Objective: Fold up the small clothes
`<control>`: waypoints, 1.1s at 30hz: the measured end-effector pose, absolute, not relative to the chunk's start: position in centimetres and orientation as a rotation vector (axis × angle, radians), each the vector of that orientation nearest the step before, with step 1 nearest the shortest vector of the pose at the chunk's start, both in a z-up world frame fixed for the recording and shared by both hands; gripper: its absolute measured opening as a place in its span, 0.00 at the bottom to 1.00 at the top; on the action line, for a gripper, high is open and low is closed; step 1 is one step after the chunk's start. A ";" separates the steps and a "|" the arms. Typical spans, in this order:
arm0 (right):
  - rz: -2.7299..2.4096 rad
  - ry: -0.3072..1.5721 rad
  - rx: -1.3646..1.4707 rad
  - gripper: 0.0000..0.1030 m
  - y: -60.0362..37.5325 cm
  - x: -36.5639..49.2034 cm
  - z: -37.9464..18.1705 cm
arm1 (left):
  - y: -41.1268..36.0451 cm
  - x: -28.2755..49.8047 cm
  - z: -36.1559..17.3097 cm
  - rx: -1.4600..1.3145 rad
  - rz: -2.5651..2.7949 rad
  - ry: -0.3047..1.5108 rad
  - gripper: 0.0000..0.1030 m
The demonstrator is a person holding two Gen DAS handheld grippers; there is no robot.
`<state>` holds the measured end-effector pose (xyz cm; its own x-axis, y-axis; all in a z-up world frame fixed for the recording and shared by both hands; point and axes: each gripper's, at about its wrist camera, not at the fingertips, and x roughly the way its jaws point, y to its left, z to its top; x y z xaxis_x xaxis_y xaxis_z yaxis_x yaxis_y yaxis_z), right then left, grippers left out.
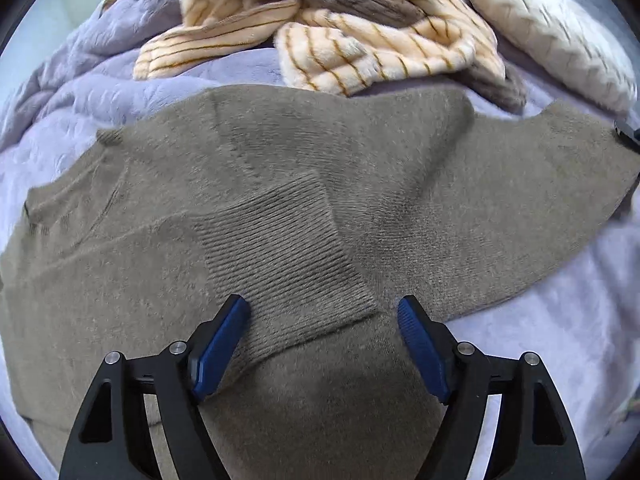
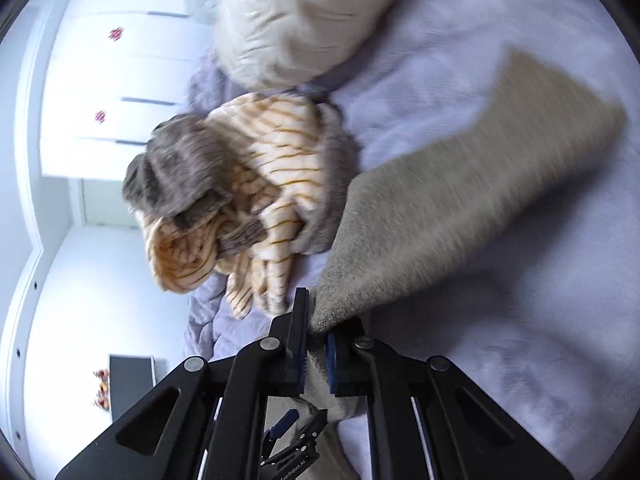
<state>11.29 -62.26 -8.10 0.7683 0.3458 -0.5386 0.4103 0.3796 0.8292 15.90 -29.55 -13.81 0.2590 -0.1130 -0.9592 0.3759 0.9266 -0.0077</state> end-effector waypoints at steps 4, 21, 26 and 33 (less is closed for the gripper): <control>0.059 0.734 1.115 0.08 -59.0 13.4 -4.5 | -25.9 15.6 -11.3 0.164 -0.299 1.232 0.76; 0.442 1.194 0.164 0.09 -25.9 19.8 -8.4 | -4.4 11.9 -10.0 0.052 0.099 1.238 0.76; 0.397 1.337 0.218 0.32 -24.4 19.0 -13.2 | -1.4 10.9 -12.2 0.008 0.143 1.290 0.76; 0.239 1.239 0.676 0.63 -32.6 17.6 -11.7 | -1.3 10.2 -12.8 -0.011 0.139 1.277 0.76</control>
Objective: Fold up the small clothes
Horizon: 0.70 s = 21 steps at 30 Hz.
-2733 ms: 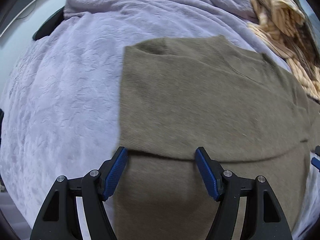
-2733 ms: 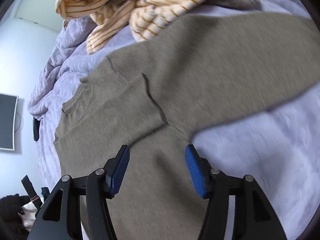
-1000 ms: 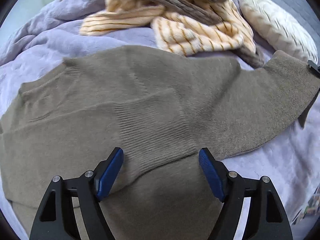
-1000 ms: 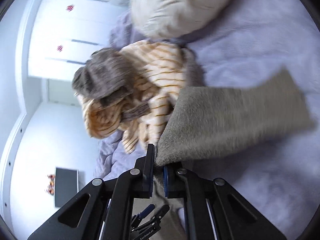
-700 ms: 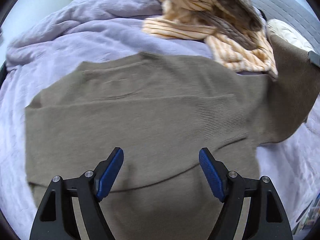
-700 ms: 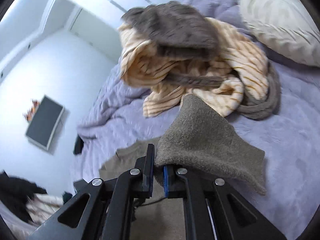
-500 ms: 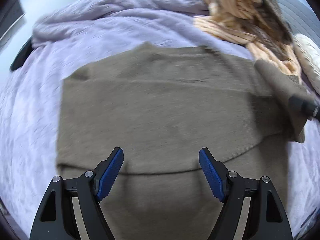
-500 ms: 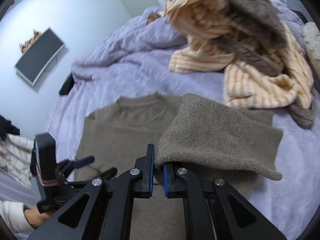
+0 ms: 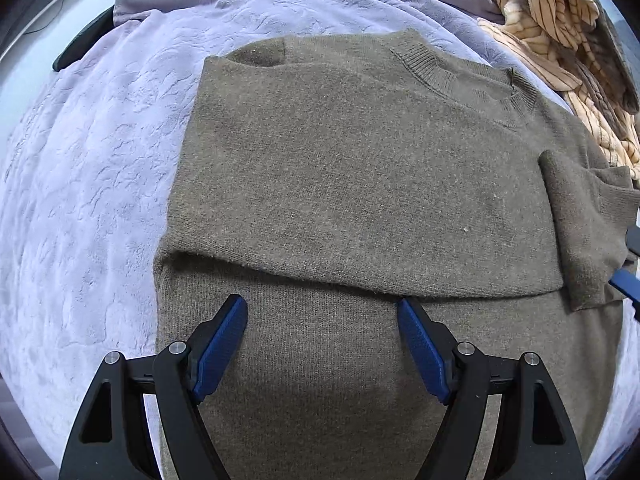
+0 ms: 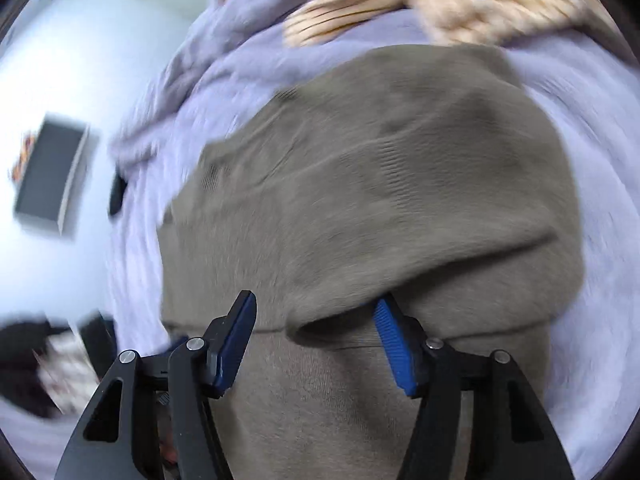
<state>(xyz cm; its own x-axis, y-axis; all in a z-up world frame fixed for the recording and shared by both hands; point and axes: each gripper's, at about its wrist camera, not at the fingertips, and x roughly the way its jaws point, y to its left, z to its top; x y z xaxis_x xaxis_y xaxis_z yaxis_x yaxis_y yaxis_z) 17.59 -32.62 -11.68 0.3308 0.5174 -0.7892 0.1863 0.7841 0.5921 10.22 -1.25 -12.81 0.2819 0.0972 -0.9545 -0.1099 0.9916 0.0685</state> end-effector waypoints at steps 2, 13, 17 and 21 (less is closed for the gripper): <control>0.186 1.226 0.876 0.63 -34.8 17.4 -12.9 | -0.9 10.0 -12.7 -0.026 0.131 1.278 0.76; 0.389 1.133 0.646 0.07 -25.0 22.1 -7.8 | 3.8 7.6 -9.5 -0.078 0.192 1.232 0.76; 0.499 1.157 0.270 0.07 -16.5 22.5 -7.1 | 6.6 6.7 -9.4 -0.106 0.252 1.236 0.76; 0.521 1.299 -0.041 0.14 -10.4 20.6 -11.6 | 8.8 5.2 -9.7 -0.120 0.293 1.257 0.76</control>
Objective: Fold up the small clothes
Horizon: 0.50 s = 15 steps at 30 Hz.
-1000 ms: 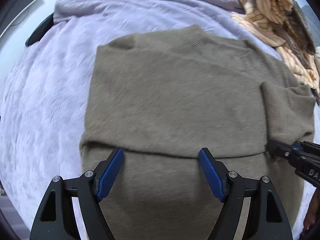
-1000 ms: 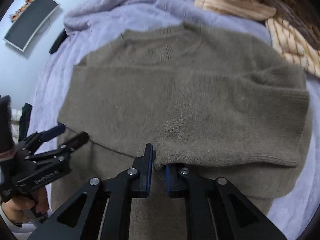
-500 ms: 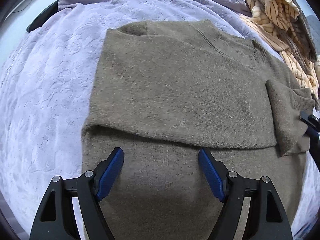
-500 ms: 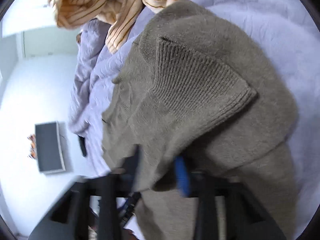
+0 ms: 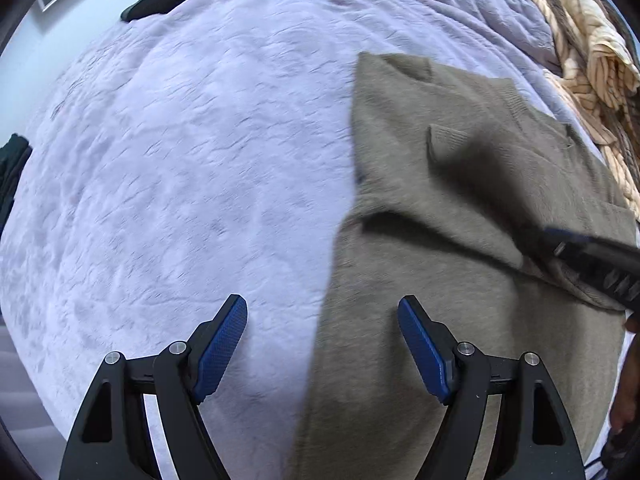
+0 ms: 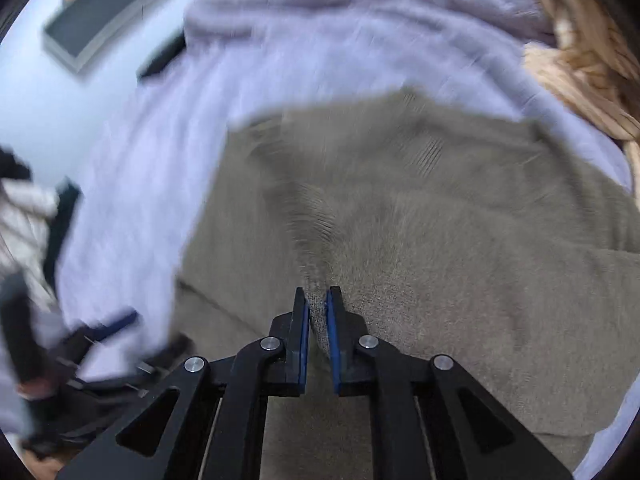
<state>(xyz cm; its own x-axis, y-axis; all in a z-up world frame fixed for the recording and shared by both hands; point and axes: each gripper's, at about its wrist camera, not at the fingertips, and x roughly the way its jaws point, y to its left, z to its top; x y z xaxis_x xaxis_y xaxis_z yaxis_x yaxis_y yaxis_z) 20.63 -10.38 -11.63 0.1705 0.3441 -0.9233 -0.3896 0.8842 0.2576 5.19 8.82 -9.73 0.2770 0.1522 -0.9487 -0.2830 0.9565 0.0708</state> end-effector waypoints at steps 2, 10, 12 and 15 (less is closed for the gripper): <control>0.501 1.328 -0.118 0.20 -9.4 19.5 -13.1 | 9.4 4.7 -9.7 -0.124 0.305 1.257 0.76; 0.483 1.290 0.157 0.65 -17.2 17.9 -8.9 | 9.5 5.1 -8.1 -0.170 0.265 1.217 0.76; 0.367 1.299 0.296 0.65 -22.5 17.5 -9.0 | 8.5 6.2 -7.4 -0.168 0.227 1.191 0.76; 0.204 1.317 0.529 0.57 -29.6 16.6 -9.8 | 6.6 8.5 -7.0 -0.153 0.157 1.173 0.76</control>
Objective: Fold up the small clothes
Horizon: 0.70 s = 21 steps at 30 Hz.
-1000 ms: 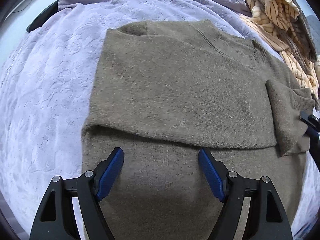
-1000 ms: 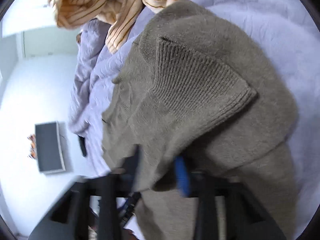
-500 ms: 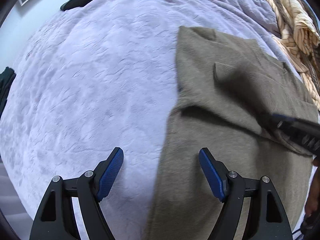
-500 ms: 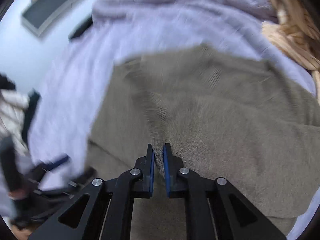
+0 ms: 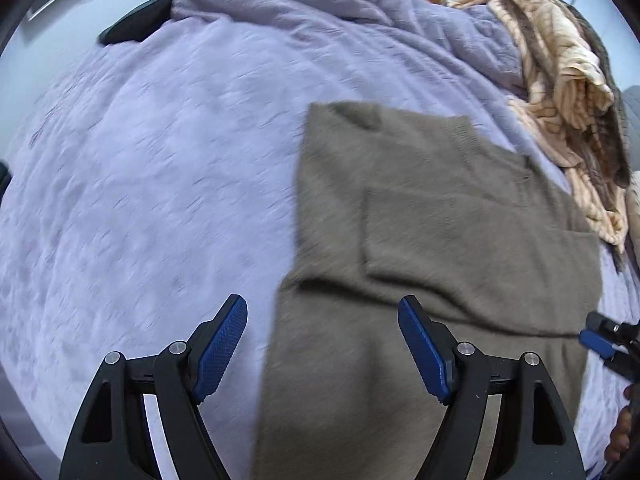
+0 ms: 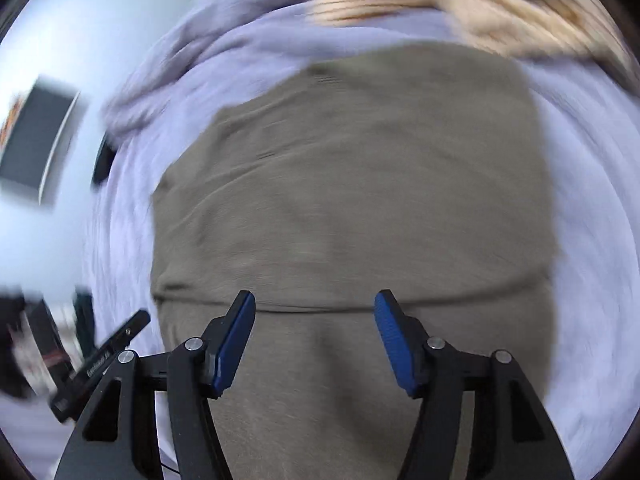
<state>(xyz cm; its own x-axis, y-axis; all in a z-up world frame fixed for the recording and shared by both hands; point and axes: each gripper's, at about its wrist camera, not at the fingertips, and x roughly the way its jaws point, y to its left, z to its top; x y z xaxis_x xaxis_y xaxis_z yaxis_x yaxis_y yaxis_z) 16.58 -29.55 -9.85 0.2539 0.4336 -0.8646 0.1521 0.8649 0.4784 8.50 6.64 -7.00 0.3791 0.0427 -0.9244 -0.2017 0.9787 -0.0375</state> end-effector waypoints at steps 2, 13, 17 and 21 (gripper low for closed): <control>0.097 1.316 0.694 0.53 -34.3 15.3 -11.0 | 5.1 10.6 -7.2 -0.131 0.119 1.170 0.76; -0.093 1.155 1.106 0.07 -42.5 14.6 -14.4 | 0.4 15.8 -12.4 0.010 0.089 1.276 0.77; -0.090 1.219 0.981 0.07 -42.8 14.6 -15.0 | 0.0 15.1 -12.3 0.059 0.068 1.268 0.78; -0.072 1.243 0.938 0.17 -43.0 14.4 -14.1 | 0.3 14.7 -11.6 0.039 0.081 1.290 0.78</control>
